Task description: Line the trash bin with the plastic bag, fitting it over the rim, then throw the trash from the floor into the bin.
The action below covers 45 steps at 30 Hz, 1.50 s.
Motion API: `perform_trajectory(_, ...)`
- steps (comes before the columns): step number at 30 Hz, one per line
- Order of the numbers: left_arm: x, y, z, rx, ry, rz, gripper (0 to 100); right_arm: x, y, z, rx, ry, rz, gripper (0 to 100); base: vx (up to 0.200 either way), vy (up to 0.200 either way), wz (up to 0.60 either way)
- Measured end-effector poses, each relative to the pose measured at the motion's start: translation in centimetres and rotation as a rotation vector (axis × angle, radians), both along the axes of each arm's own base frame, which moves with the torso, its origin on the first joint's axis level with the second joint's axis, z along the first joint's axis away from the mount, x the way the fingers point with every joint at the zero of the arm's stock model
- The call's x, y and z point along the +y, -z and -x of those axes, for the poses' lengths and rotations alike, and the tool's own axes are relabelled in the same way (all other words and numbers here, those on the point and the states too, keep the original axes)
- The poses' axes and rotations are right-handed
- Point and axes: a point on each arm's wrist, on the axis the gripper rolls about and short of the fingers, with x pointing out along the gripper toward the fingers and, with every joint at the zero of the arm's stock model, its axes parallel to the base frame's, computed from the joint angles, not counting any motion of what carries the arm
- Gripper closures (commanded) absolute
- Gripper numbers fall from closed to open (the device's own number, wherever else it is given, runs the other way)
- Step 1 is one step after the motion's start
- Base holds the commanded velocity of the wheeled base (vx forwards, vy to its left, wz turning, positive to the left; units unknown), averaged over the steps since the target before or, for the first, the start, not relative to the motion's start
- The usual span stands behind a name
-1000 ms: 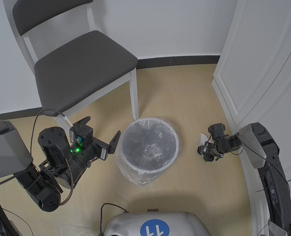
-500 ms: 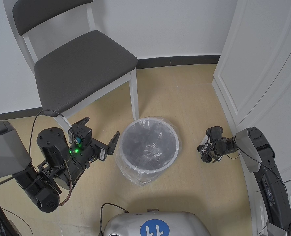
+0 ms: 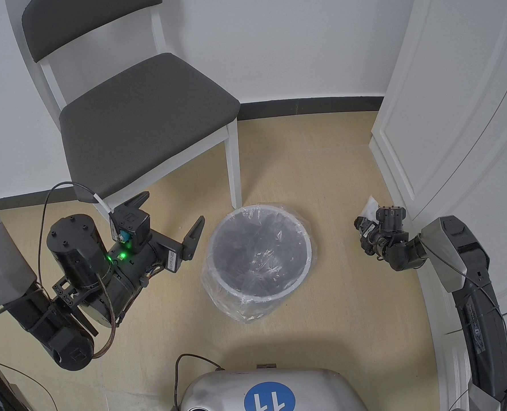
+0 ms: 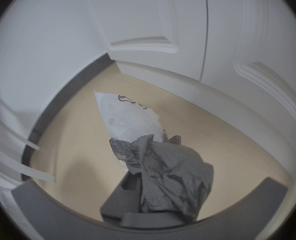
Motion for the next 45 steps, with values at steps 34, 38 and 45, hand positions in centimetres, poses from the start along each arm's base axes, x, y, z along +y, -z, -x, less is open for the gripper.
perform_trajectory(34,2.4,-6.8,5.4,-0.258,0.002,0.003,0,2.2,-11.5,15.0,-0.257,-0.744,-0.027,100,0.0,0.0,0.0)
perform_trajectory(38,2.4,-7.0,5.7,-0.268,0.005,0.001,0,4.6,-13.5,17.6,-0.273,-0.844,0.036,100,0.0,0.0,0.0)
perform_trajectory(45,2.4,-7.2,6.0,-0.277,0.014,0.0,0,6.1,-16.7,20.0,-0.343,-0.9,0.059,100,0.0,0.0,0.0)
